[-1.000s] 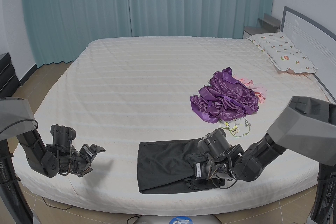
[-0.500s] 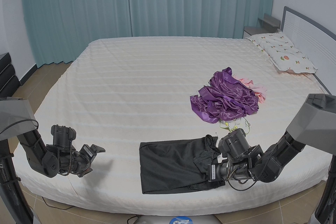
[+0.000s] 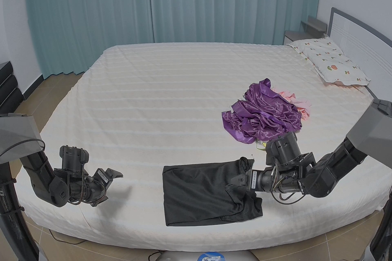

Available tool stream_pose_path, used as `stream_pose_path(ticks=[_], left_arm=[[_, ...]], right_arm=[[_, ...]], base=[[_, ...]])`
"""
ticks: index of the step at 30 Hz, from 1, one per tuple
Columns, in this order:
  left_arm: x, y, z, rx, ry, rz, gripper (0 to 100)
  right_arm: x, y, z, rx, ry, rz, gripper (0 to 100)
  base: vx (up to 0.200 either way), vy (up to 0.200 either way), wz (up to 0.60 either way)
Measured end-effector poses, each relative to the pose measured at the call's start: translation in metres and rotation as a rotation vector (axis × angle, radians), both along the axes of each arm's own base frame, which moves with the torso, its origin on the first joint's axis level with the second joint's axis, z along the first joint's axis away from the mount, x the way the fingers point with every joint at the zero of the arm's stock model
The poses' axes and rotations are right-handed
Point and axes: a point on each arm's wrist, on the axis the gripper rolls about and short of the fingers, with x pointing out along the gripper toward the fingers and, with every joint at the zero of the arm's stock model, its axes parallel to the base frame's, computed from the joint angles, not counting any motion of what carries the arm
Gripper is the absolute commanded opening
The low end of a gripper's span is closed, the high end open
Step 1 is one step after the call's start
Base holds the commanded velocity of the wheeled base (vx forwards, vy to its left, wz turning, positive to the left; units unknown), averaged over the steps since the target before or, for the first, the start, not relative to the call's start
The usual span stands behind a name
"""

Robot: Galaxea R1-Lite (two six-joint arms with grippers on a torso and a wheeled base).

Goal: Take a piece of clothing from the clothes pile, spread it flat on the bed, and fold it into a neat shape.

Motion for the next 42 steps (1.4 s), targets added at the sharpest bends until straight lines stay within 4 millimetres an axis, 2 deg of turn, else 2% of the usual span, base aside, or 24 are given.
stream_pose_path(ticks=[6,12,17,18,26,36,42], left_arm=[[0.0,0.0,0.0,0.0,0.0,0.0,100],[0.0,0.0,0.0,0.0,0.0,0.0,100],[0.0,0.0,0.0,0.0,0.0,0.0,100],[0.0,0.0,0.0,0.0,0.0,0.0,100],[0.001,0.0,0.0,0.0,-0.001,0.0,100],[0.002,0.0,0.0,0.0,-0.001,0.0,100],[0.002,0.0,0.0,-0.001,-0.002,0.001,100]], right_arm=[[0.027,0.015,-0.011,-0.023,-0.028,-0.006,100],[0.037,0.03,-0.024,-0.145,-0.075,0.05,100],[0.038,0.041,-0.031,-0.255,-0.125,0.141,100],[0.037,0.043,-0.033,-0.281,-0.135,0.165,0],[0.024,0.041,-0.045,-0.363,-0.118,0.225,0],[0.014,0.032,-0.035,-0.34,-0.181,0.194,0],[-0.002,0.021,-0.032,-0.335,-0.171,0.198,0]], base=[[0.0,0.0,0.0],[0.0,0.0,0.0],[0.0,0.0,0.0],[0.0,0.0,0.0],[0.0,0.0,0.0],[0.0,0.0,0.0],[0.0,0.0,0.0]])
